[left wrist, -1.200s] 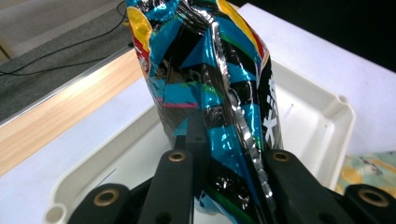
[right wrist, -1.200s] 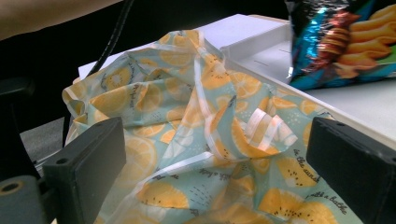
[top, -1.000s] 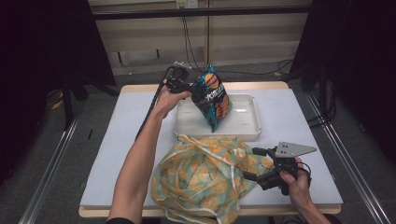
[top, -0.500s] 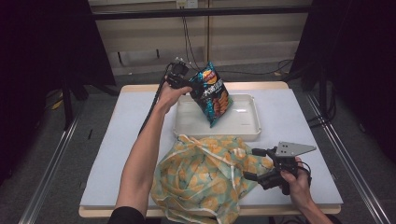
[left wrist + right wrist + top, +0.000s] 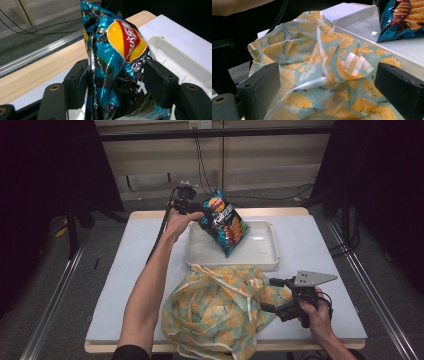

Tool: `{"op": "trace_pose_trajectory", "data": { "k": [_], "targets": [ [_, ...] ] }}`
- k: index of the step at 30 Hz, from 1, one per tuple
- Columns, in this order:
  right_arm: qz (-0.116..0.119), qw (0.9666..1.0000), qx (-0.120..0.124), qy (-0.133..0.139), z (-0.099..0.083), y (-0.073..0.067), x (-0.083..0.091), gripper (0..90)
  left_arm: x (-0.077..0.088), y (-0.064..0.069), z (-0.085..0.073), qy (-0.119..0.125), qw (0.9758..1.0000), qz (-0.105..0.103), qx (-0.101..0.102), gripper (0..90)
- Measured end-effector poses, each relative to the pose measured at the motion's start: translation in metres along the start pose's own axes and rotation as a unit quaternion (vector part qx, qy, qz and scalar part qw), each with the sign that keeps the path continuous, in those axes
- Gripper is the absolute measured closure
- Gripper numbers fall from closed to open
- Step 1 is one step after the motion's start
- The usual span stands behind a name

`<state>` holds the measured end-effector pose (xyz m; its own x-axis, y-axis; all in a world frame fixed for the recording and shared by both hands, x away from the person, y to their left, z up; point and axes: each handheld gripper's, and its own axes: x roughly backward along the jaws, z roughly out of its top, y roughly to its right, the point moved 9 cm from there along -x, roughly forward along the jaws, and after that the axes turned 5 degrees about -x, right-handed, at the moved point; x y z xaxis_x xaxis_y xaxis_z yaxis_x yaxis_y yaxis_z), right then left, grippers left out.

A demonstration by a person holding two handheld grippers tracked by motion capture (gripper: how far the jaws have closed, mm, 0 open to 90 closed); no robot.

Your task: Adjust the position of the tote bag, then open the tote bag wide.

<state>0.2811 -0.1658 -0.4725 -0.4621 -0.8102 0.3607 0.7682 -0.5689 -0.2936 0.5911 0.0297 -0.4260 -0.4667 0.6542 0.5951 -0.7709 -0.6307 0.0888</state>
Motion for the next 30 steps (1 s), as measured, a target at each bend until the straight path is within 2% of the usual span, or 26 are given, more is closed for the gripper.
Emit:
{"op": "trace_pose_trajectory", "data": {
  "k": [1, 3, 5, 6, 7, 9, 10, 11, 14, 15, 18, 20, 22, 24, 27, 29, 30],
  "targets": [
    [0.001, 1.0000, -0.001, -0.001, 0.000, 0.000, 0.000, 5.4, 0.004, 0.000, 0.002, 0.012, 0.9999, 0.002, 0.004, 34.5],
    [0.000, 1.0000, 0.000, 0.000, 0.001, 0.000, -0.001, 5.4, 0.012, 0.001, 0.002, 0.018, 0.9998, 0.001, 0.005, 35.3],
    [0.000, 1.0000, -0.001, 0.002, 0.003, -0.001, -0.001, 5.4, 0.020, 0.007, 0.003, 0.032, 0.9995, -0.007, 0.002, 39.7],
    [-0.002, 1.0000, -0.001, 0.003, 0.003, 0.000, -0.001, 5.4, 0.024, 0.011, 0.002, 0.034, 0.9991, -0.023, -0.004, 46.0],
    [-0.002, 1.0000, -0.002, 0.004, 0.004, 0.000, -0.001, 5.4, 0.027, 0.015, 0.001, 0.032, 0.9990, -0.030, -0.008, 52.1],
    [-0.004, 1.0000, -0.004, 0.003, 0.003, 0.000, -0.001, 5.4, 0.031, 0.019, 0.000, 0.038, 0.9986, -0.033, -0.014, 58.8],
    [-0.006, 1.0000, -0.004, 0.003, 0.003, 0.001, -0.001, 5.4, 0.032, 0.023, -0.001, 0.041, 0.9979, -0.048, -0.016, 65.0],
    [-0.007, 1.0000, -0.004, 0.002, 0.003, 0.001, -0.001, 5.4, 0.032, 0.026, -0.004, 0.035, 0.9977, -0.056, -0.017, 73.1],
    [-0.007, 1.0000, -0.002, 0.001, 0.002, 0.001, -0.001, 5.4, 0.028, 0.038, -0.012, 0.032, 0.9961, -0.080, -0.021, 89.5],
    [-0.008, 1.0000, -0.002, 0.002, 0.002, 0.001, 0.000, 5.4, 0.026, 0.041, -0.014, 0.035, 0.9955, -0.085, -0.019, 90.0],
    [-0.008, 1.0000, -0.003, 0.001, 0.001, 0.001, 0.001, 5.4, 0.017, 0.057, -0.026, 0.024, 0.9939, -0.104, -0.028, 90.0],
    [-0.009, 0.9999, -0.005, -0.001, -0.002, 0.001, 0.002, 5.5, 0.011, 0.066, -0.033, 0.018, 0.9933, -0.110, -0.032, 90.0],
    [-0.008, 1.0000, -0.001, 0.001, -0.002, 0.000, 0.005, 5.5, 0.005, 0.072, -0.040, 0.005, 0.9935, -0.108, -0.037, 90.0],
    [-0.008, 1.0000, -0.001, 0.004, -0.001, 0.000, 0.006, 5.4, 0.001, 0.078, -0.043, 0.005, 0.9929, -0.114, -0.031, 90.0],
    [-0.012, 0.9999, -0.003, 0.005, 0.000, 0.002, 0.006, 5.4, -0.004, 0.088, -0.047, 0.002, 0.9920, -0.121, -0.035, 90.0],
    [-0.011, 0.9999, -0.003, 0.002, -0.001, 0.003, 0.005, 5.4, -0.007, 0.096, -0.053, -0.006, 0.9908, -0.128, -0.045, 90.0],
    [-0.010, 0.9999, -0.004, 0.002, -0.001, 0.002, 0.005, 5.4, -0.008, 0.097, -0.055, -0.009, 0.9916, -0.117, -0.053, 90.0]
  ]
}}
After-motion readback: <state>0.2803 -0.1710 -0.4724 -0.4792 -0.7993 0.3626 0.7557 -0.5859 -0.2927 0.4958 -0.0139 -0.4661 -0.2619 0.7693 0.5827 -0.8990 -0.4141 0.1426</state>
